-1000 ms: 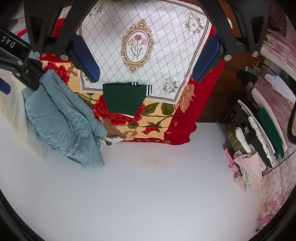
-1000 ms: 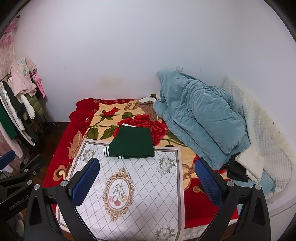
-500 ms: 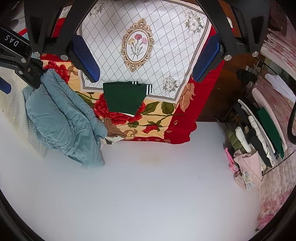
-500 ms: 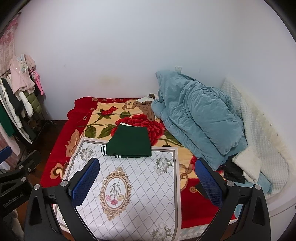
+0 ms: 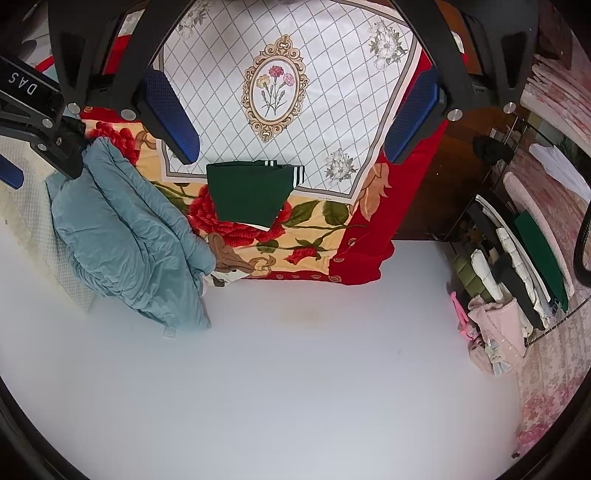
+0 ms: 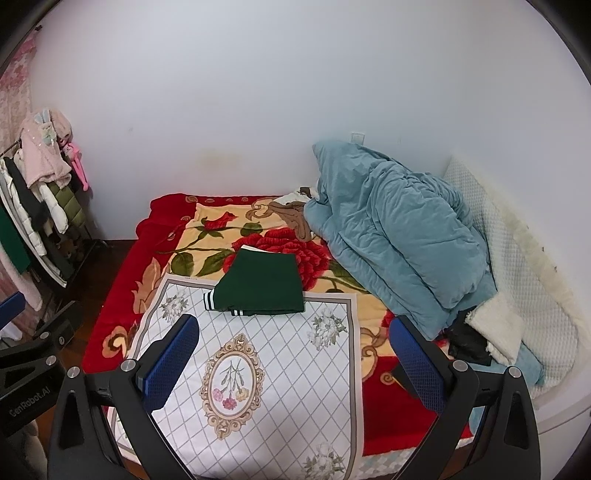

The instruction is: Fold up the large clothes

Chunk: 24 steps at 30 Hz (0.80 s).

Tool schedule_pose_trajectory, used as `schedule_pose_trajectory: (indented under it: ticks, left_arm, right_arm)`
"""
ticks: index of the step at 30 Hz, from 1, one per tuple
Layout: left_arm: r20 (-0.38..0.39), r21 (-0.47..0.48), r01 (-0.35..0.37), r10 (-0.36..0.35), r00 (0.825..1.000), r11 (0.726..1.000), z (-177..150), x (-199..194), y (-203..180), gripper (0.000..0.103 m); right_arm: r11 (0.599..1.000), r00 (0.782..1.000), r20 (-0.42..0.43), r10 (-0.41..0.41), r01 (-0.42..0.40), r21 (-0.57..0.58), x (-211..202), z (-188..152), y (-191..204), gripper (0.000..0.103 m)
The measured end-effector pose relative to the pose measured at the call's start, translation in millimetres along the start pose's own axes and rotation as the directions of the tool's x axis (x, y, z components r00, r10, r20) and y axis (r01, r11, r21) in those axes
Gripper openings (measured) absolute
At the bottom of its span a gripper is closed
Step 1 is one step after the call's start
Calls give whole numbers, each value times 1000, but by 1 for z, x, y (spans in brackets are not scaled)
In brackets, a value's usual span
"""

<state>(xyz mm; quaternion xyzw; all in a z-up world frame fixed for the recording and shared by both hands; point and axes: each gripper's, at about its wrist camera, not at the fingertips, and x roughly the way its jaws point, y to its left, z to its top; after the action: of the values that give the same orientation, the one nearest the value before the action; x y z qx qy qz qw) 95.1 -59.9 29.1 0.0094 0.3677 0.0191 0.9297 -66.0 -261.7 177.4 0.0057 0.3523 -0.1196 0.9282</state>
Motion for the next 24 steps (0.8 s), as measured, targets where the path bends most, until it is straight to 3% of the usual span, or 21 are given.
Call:
schedule_pose_trajectory:
  ticks: [24]
  left_arm:
    - [31, 7, 0, 0, 1000, 1000, 5, -5, 4, 103]
  right_arm:
    - [1000, 1000, 0, 1, -1, 11, -4, -2, -3, 103]
